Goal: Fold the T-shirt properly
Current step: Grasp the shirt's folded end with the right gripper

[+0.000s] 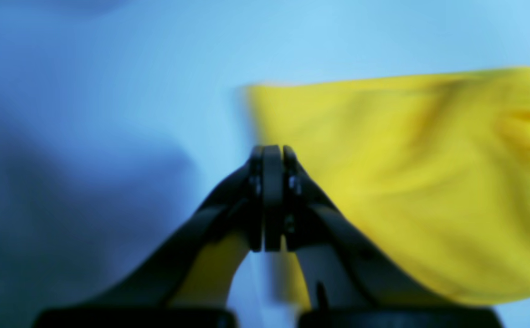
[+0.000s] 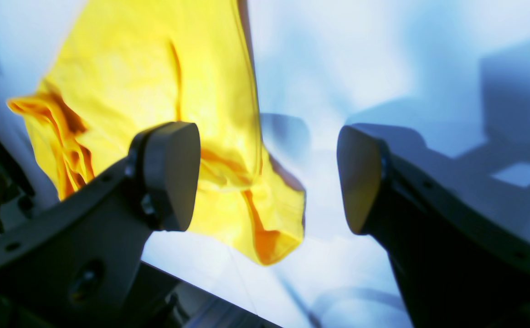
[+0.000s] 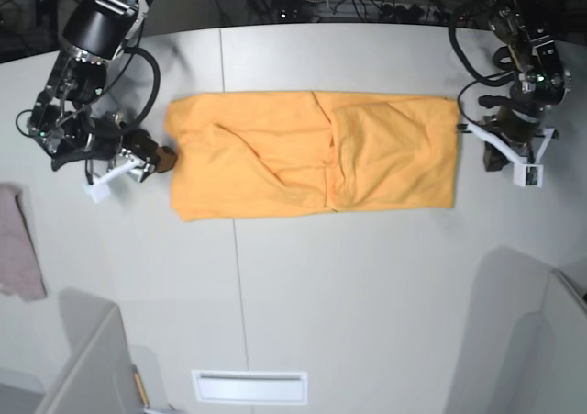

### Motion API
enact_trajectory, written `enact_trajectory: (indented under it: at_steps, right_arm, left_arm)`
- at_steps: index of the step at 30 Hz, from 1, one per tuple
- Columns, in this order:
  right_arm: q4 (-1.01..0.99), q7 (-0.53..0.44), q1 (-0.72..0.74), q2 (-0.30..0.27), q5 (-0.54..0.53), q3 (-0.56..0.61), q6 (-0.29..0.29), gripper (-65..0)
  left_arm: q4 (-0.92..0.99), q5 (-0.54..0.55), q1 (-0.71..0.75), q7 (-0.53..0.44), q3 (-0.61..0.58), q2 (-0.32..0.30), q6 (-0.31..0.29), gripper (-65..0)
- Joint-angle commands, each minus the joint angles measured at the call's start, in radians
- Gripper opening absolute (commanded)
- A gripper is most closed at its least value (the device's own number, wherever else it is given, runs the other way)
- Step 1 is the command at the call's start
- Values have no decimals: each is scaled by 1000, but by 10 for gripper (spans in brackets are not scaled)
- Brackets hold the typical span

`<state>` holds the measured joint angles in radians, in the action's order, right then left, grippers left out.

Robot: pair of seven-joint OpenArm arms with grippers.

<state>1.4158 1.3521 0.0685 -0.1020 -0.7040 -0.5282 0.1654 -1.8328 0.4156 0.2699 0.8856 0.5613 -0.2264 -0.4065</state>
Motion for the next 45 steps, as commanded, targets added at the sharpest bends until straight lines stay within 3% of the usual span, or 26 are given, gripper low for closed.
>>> enact_trajectory:
  at_steps: [1,6,11,19,26,32,36,41,45]
  right_arm:
    - [6,-7,23,-26,-23,20,4,-213]
    - [-7,-16,-19,-9,-44,161,6,-213]
    - [-10,-18,-37,2,-159,224,6,-213]
    - [-43,-53,-31,28,-181,276,-2,-222]
    - [-146,-122,-16,23,-182,270,-2,-432]
    - [-146,-181,-16,17,-174,274,-3,-647]
    - [-140,-207,-9,-21,-174,277,-3,-650]
    - [-89,-201,-5,-52,-165,279,-5,-650]
    - [10,-187,-5,-48,-46,279,-5,-650]
  left_arm:
    - [-14,24,2,-29,41,-20,-32,-650]
    - [69,21,19,-29,204,-90,-102,-650]
    - [183,21,25,-36,233,-152,-113,-650]
    - [213,21,18,-38,231,-146,-127,-650]
    - [219,21,16,-46,136,-152,-121,-650]
    - [270,19,25,-154,10,-153,-118,-650]
    - [333,19,16,-161,-7,-153,-118,-650]
    - [347,19,16,-162,-111,-149,-118,-650]
    - [347,19,-30,-156,-163,-126,-118,-650]
